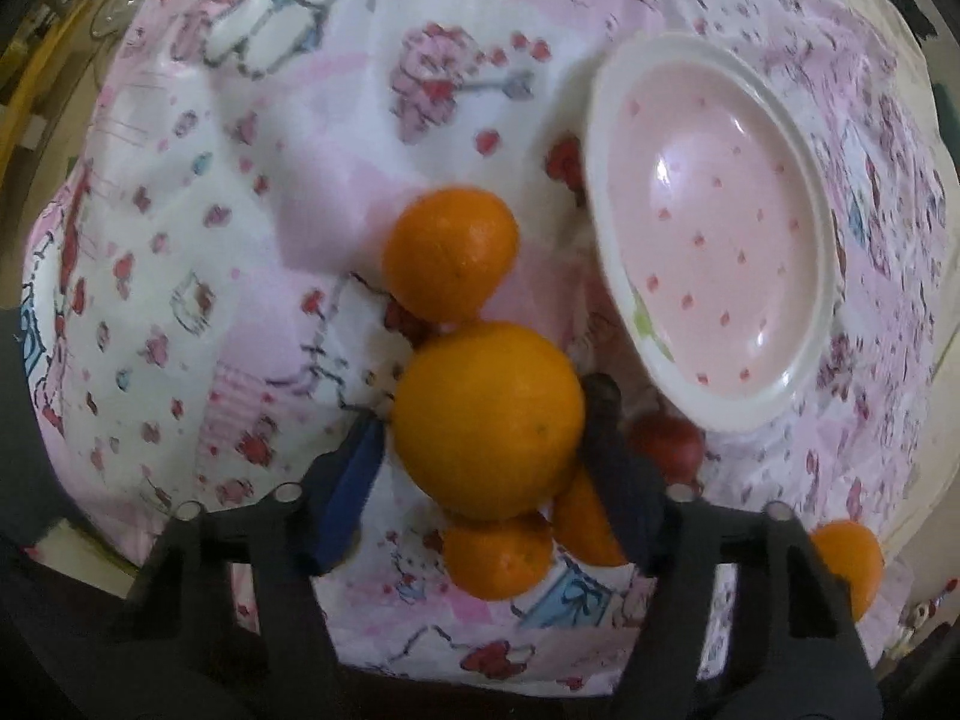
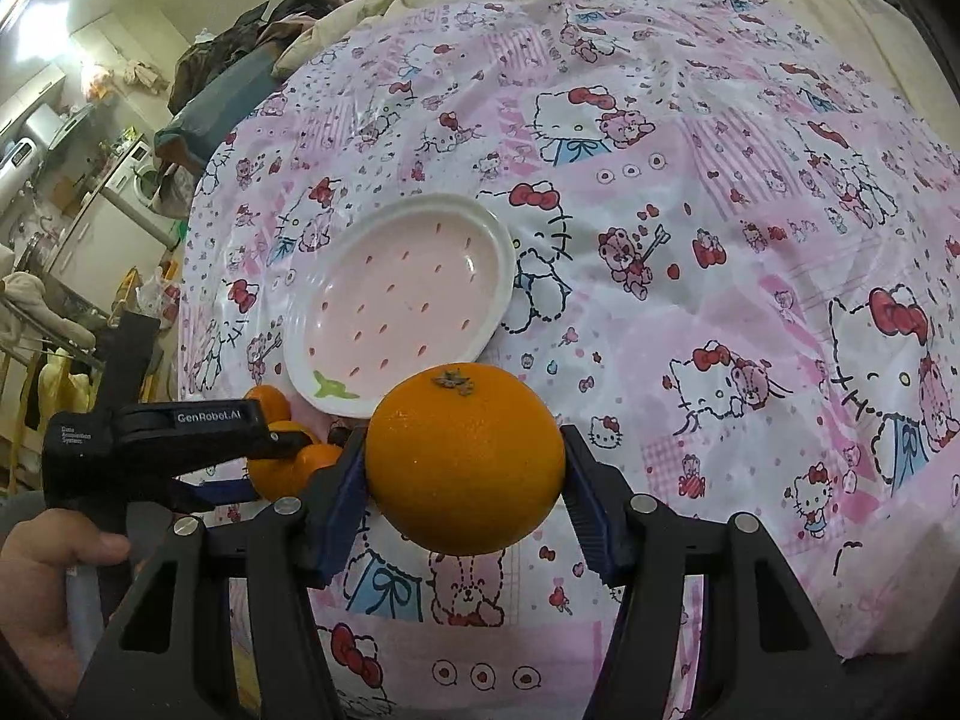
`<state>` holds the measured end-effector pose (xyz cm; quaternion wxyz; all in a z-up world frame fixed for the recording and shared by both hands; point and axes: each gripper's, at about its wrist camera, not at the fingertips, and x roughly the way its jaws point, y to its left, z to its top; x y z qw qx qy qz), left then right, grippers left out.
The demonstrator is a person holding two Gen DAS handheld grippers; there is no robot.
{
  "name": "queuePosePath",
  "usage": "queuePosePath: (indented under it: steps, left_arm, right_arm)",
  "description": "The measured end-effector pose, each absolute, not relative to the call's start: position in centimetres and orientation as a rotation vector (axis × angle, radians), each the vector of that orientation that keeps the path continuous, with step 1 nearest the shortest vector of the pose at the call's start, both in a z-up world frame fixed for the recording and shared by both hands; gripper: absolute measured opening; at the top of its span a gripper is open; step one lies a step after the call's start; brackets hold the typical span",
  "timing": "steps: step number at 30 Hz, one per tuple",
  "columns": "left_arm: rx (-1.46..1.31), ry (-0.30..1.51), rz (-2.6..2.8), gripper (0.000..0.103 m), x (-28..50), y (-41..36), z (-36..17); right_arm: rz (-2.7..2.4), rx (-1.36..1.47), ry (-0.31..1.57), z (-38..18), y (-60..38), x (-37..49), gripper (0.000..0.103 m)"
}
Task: Organize fruits
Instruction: 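Grasp the large orange with the right gripper while the left gripper grasps a mandarin, then carry the large orange onto the white plate with the right gripper while the left places a mandarin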
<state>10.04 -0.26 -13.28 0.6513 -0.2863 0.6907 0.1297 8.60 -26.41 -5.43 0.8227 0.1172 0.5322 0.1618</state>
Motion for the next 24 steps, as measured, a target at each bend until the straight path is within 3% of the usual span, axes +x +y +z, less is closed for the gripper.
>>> queuePosePath:
  steps: [10,24]
  left_arm:
    - [-0.613,1.565,0.250,0.052,9.9,-1.0,-13.7]
    - [-0.450,1.444,0.121,0.051,8.8,0.0,-7.1]
  right_arm:
    - [0.353,0.239,1.125,-5.2,-26.1,8.6,0.062]
    - [0.388,0.235,1.089,-4.3,-25.9,8.3,0.062]
